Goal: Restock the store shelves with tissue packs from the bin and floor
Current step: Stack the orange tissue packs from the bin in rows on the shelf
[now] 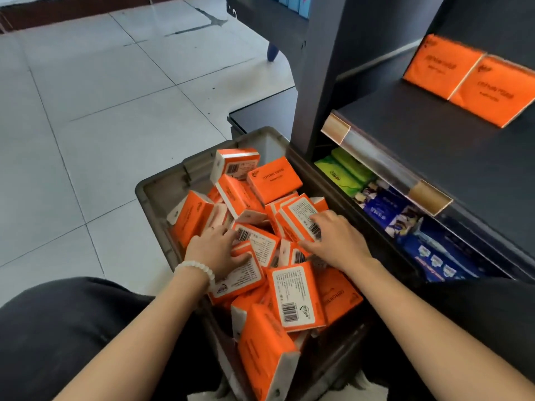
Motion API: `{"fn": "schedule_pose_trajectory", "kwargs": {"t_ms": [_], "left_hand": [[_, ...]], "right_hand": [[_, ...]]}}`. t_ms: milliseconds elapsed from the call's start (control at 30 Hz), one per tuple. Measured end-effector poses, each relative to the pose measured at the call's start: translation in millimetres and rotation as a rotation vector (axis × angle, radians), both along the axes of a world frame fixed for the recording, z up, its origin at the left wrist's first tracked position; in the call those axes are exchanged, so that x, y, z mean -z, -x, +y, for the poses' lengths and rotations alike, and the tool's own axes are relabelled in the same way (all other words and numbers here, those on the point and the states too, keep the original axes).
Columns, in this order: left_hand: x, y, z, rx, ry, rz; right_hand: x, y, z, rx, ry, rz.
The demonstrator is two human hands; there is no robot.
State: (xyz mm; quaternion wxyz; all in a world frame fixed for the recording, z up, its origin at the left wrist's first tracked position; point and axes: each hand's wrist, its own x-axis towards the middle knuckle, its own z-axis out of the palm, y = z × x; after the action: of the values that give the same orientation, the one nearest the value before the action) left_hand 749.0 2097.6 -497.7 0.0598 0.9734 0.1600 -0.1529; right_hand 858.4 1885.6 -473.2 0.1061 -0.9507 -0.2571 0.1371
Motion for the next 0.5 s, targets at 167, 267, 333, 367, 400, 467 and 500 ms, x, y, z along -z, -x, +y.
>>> {"fn": "schedule_pose_trajectory", "kwargs": {"t_ms": [167, 267, 333, 367, 400, 467, 500], "left_hand": [[4, -2, 6, 0.007, 0.067, 0.002], [3, -1, 5, 0.003, 0.132, -0.003], [2, 2, 4, -0.001, 0.188, -0.007], [-1, 4, 4, -0.006, 0.214, -0.013], [-2, 5, 4, -0.009, 0.233, -0.024], [-5, 8, 5, -0.006, 0.257, -0.036], [-6, 10, 6, -0.002, 0.275, -0.022]], "right_hand": [[21, -3, 20, 0.047, 0.011, -0.016], [25, -7, 26, 0.073, 0.013, -0.031], [26, -10, 28, 0.089, 0.009, -0.014], [26, -11, 28, 0.096, 0.004, -0.004], [25, -12, 27, 0.101, 0.001, 0.005], [23, -13, 24, 0.103, -0.002, 0.021], [22, -12, 23, 0.105, -0.01, 0.025]]}}
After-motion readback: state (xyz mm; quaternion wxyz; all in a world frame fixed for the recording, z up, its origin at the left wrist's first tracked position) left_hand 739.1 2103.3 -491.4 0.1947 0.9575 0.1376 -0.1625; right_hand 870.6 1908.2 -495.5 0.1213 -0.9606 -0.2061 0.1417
